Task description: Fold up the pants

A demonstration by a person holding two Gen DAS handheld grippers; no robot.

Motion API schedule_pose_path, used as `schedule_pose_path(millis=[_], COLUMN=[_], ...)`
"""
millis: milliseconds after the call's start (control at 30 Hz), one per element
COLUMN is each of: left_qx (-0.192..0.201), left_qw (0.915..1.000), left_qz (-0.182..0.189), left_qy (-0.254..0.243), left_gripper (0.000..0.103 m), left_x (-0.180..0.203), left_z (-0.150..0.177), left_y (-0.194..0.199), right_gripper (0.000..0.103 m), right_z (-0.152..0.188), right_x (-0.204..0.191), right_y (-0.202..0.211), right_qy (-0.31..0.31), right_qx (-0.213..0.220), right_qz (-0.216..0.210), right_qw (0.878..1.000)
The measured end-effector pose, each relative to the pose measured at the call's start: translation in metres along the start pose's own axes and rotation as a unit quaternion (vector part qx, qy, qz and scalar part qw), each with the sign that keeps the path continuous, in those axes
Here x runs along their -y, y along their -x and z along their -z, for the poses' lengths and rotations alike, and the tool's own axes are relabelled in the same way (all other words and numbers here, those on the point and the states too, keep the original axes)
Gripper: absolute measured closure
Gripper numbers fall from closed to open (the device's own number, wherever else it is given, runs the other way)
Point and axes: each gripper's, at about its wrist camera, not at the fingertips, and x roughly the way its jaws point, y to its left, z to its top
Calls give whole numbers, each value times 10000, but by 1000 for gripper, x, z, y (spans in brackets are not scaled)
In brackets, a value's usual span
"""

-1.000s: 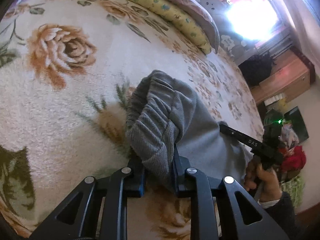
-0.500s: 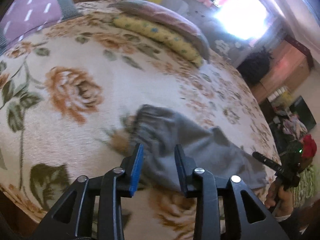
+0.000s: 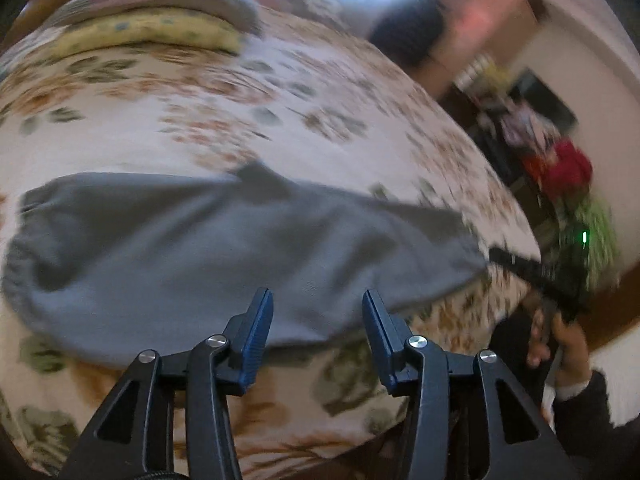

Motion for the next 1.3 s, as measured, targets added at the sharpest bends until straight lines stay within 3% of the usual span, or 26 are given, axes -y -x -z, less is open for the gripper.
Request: schedule_pose_path(millis=[167,467,667,833,867,933,1033,1133,1200,1300], left_qx=[-436,-723,-1144,-1730,-1825,-2019,-2163,-2123,-2148,-2068], left_qw=[9960,9818,9554,9314,9275,9186,9112,9070,9065,9027], left_qz=[-14,44,-25,194,202,160,86,156,359,420], left_qy=[-780,-1754,-2722,-3195,-3256,-3392,-3504,-3635,-3617,-3749], left_gripper=[52,46,45,45,45,45,45,53,80,91], left_x=[51,117,162,187,192,199,209,220,226,238], left_z=[-3,-62,-99,-109,-109,-106,-102,-98,-99,-100], left_y=[-34,-86,-142,-191,-200,-219,-237,-243,-244,-243], right_gripper=[50,50,51,52,54,73,93,95,96,96], right_z=[7,16,18,19,20,21,23,24,24,25], right_x=[36,47,47,50,54,59,69,75,73,70], right_y=[10,1,-1,-6,-8,-8,-6,-3,1,6], right_qy=[-394,-474,-515,-651,-769,-895,-1100,-1262,-1212,-1148], right_qx=[48,121,286,253,260,304,434,532,598,688], right_qz=[331,206,-27,-137,-206,-192,-181,-350,-370,-384], right_qw=[9987,9986,9983,9975,9965,9953,9928,9900,9901,9903])
